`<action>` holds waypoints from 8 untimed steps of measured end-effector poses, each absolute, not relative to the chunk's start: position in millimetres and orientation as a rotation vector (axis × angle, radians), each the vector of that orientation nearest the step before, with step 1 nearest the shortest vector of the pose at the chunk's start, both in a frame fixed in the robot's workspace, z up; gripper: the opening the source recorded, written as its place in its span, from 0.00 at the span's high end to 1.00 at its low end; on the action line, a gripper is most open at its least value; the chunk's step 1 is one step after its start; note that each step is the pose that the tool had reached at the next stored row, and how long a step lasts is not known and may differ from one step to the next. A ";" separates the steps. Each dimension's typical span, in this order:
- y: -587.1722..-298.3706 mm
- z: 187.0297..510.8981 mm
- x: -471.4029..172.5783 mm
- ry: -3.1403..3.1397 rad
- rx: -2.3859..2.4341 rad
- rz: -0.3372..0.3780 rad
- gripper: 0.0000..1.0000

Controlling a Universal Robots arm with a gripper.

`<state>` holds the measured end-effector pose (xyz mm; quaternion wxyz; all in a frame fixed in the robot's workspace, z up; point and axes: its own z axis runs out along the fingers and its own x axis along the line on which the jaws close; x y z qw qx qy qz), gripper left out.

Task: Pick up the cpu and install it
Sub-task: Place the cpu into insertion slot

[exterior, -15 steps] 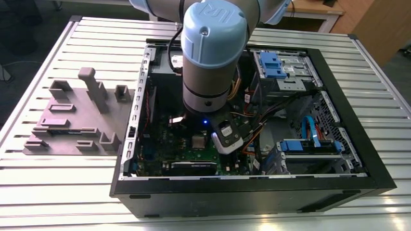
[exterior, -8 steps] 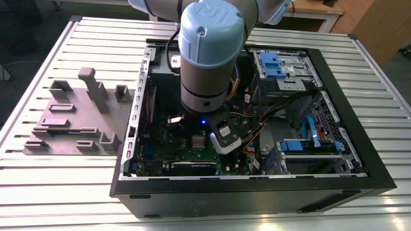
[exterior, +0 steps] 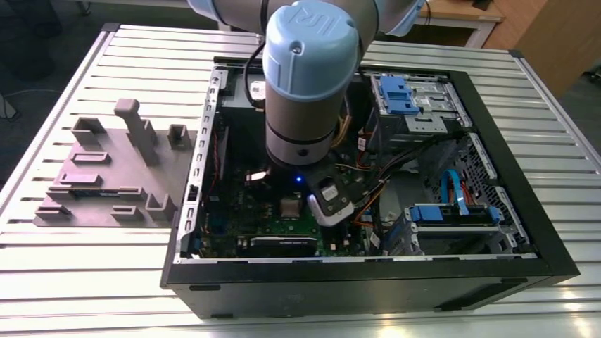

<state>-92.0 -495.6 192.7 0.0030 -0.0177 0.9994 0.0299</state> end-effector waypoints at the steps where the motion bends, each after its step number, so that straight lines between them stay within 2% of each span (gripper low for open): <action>1: -495.6 192.6 -91.0 3.134 -0.055 0.094 0.51; 8: -495.7 192.2 -88.8 3.134 -0.055 0.093 0.51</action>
